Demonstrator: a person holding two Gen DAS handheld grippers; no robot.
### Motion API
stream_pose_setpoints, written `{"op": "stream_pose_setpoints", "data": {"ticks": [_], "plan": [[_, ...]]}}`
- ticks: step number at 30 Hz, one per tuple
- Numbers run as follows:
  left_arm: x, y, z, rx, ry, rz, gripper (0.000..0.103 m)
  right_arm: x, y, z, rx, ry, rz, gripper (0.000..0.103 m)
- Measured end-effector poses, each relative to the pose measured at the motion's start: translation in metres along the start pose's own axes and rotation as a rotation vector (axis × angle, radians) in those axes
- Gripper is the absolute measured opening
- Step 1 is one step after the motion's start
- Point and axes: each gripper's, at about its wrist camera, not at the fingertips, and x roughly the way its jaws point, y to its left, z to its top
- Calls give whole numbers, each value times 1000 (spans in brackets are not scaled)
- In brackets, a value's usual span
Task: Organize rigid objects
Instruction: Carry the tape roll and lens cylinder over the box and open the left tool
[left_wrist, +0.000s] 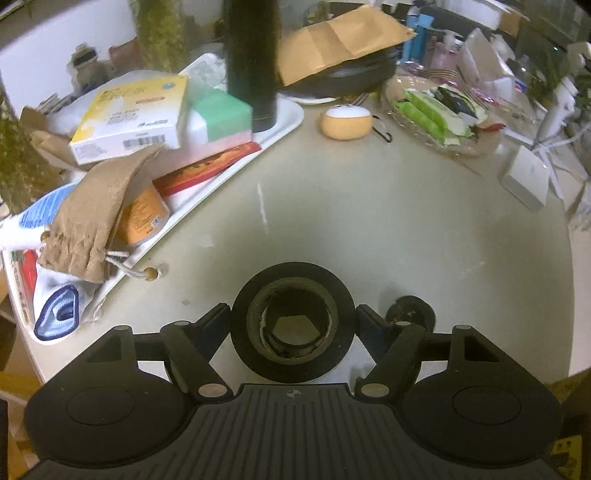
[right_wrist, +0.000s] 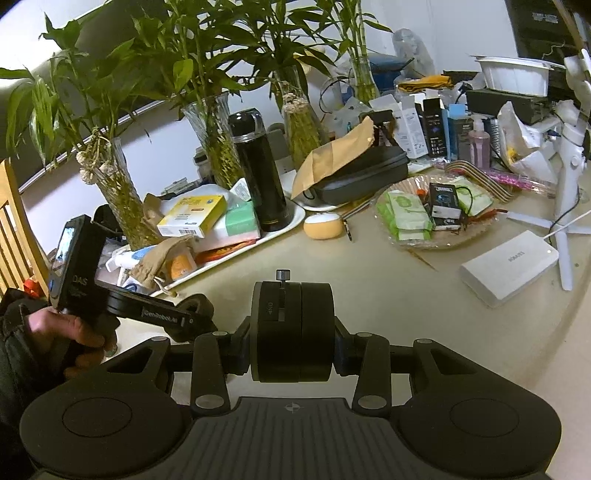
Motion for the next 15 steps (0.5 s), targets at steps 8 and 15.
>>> {"op": "stream_pose_setpoints", "data": {"ticks": [8,15], "plan": [[-22,-13,1,63,-94,24,73,3,4,-1,-9,9,7,43],[-52,-18,-3,69,-162,26,73,2,7,-2,-24,23,-8,43]]}}
